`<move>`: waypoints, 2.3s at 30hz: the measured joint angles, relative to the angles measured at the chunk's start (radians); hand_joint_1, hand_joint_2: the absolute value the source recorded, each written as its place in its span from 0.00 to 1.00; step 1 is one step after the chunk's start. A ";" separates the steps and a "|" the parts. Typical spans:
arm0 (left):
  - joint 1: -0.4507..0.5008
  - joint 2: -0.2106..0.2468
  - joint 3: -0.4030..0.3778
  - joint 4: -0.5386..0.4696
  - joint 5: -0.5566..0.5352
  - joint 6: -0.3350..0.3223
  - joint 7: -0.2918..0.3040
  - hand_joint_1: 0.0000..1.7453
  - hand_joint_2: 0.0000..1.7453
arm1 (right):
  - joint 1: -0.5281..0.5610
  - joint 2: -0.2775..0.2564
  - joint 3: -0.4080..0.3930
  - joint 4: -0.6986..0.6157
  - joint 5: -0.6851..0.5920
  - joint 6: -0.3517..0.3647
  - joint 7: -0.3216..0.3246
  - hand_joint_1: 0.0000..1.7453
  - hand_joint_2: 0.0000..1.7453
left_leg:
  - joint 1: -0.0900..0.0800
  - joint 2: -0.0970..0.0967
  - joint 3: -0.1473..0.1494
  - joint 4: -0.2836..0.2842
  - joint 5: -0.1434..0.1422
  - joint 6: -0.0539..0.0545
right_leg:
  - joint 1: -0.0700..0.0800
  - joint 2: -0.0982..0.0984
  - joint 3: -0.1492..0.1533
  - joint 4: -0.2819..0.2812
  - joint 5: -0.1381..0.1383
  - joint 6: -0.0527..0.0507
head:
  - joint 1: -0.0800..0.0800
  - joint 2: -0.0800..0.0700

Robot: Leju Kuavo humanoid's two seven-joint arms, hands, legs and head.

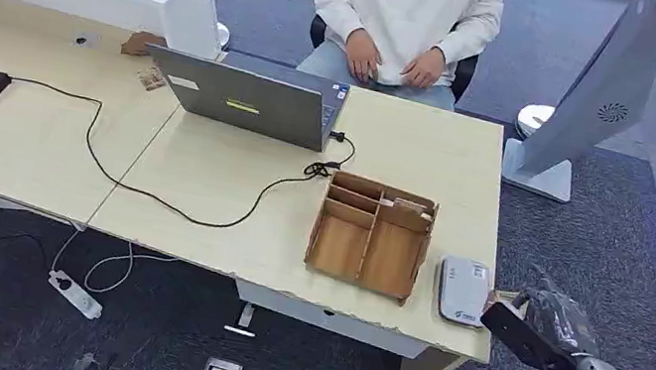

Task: Pass the card to the sensor for recognition and then transmit it.

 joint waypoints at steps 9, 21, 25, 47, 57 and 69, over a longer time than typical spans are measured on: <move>-0.013 -0.001 -0.006 0.035 -0.010 -0.002 -0.058 0.00 0.00 | 0.001 -0.014 -0.049 -0.043 -0.005 -0.005 -0.002 1.00 1.00 | -0.001 0.000 -0.001 0.000 0.000 0.000 | -0.001 0.000 -0.001 0.000 0.000 0.000 | 0.000 0.000; -0.052 -0.025 -0.008 0.135 0.076 0.001 -0.242 0.00 0.00 | -0.331 0.015 -0.140 -0.211 -0.227 0.129 -0.001 1.00 1.00 | 0.000 -0.002 -0.004 0.000 0.002 0.000 | -0.002 -0.003 -0.003 0.002 0.001 -0.001 | 0.000 0.000; -0.054 -0.039 -0.010 0.161 0.089 0.003 -0.239 0.00 0.00 | -0.348 0.028 -0.143 -0.241 -0.224 0.120 -0.013 1.00 1.00 | 0.000 -0.002 -0.005 0.000 0.002 0.000 | 0.000 -0.004 -0.003 0.002 0.001 -0.001 | 0.000 0.000; -0.082 -0.038 -0.040 0.233 0.117 -0.061 -0.199 0.00 0.00 | -0.697 0.163 -0.073 0.022 0.009 0.222 -0.154 1.00 1.00 | 0.000 -0.002 -0.008 0.000 0.003 -0.001 | 0.000 -0.004 -0.006 0.003 0.001 -0.001 | 0.000 0.000; -0.062 0.087 -0.077 0.077 0.103 -0.106 -0.032 0.00 0.00 | -0.837 0.281 0.009 0.332 0.029 0.214 -0.178 1.00 1.00 | 0.003 -0.002 -0.007 0.000 0.002 -0.002 | 0.002 -0.003 -0.006 0.004 0.001 -0.002 | 0.000 0.000; -0.030 0.133 -0.097 -0.003 0.104 -0.101 -0.029 0.00 0.00 | -0.837 0.319 0.038 0.447 0.027 0.211 -0.178 0.00 1.00 | 0.003 -0.003 -0.011 0.001 0.002 -0.002 | 0.002 -0.005 -0.009 0.003 0.001 -0.001 | 0.000 0.000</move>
